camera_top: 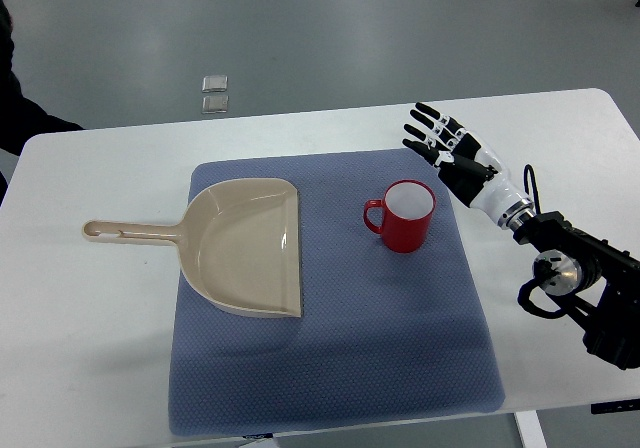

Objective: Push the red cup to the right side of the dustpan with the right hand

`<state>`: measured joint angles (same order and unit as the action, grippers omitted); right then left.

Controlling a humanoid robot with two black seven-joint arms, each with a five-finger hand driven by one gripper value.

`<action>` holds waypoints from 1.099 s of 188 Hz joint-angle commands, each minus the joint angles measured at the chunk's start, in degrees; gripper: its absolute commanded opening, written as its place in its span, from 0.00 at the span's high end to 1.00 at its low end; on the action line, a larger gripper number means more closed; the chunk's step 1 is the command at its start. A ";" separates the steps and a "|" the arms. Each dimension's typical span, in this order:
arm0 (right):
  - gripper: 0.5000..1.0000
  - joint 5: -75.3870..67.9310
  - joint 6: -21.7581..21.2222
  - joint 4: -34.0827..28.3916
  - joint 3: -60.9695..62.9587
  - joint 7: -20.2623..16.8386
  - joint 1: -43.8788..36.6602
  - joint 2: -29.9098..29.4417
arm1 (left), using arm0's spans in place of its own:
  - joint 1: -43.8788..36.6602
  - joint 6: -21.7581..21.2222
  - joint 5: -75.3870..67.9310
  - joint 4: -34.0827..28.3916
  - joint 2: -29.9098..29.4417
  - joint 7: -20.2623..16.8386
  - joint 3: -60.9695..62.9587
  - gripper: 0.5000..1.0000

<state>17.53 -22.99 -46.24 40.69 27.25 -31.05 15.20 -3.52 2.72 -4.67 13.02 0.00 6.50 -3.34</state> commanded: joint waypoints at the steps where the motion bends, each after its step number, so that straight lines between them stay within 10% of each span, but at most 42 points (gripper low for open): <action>1: 0.14 3.03 -1.45 0.01 0.18 1.58 1.87 1.41 | 0.00 0.00 0.01 0.08 0.00 0.00 0.00 0.00; 206: 0.14 10.07 -1.45 0.10 0.00 6.76 7.14 -0.61 | 0.00 0.00 0.01 0.08 0.00 0.00 0.00 0.00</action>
<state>27.40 -24.67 -46.22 40.70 34.09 -23.87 15.60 -3.52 2.72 -4.65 13.10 0.00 6.50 -3.34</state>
